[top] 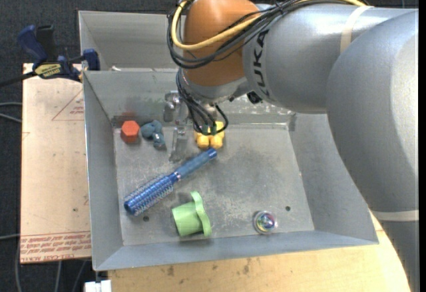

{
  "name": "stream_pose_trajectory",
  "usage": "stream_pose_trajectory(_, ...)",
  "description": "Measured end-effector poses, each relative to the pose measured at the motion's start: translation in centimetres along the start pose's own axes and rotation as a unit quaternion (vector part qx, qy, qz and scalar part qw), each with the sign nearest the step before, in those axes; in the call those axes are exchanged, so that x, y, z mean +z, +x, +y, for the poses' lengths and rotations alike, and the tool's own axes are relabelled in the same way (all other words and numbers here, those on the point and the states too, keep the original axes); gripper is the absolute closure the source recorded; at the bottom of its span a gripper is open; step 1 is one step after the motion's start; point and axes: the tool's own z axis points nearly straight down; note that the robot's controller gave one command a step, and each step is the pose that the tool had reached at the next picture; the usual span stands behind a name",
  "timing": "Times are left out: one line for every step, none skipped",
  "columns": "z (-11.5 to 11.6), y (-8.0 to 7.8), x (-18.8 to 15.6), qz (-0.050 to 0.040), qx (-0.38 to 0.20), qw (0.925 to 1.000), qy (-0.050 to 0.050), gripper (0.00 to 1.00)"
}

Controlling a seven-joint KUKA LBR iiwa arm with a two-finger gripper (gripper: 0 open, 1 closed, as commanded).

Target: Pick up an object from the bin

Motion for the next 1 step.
stream_pose_trajectory(-2.25,4.93,9.03,0.002,-0.152,0.9884,0.001,0.0)
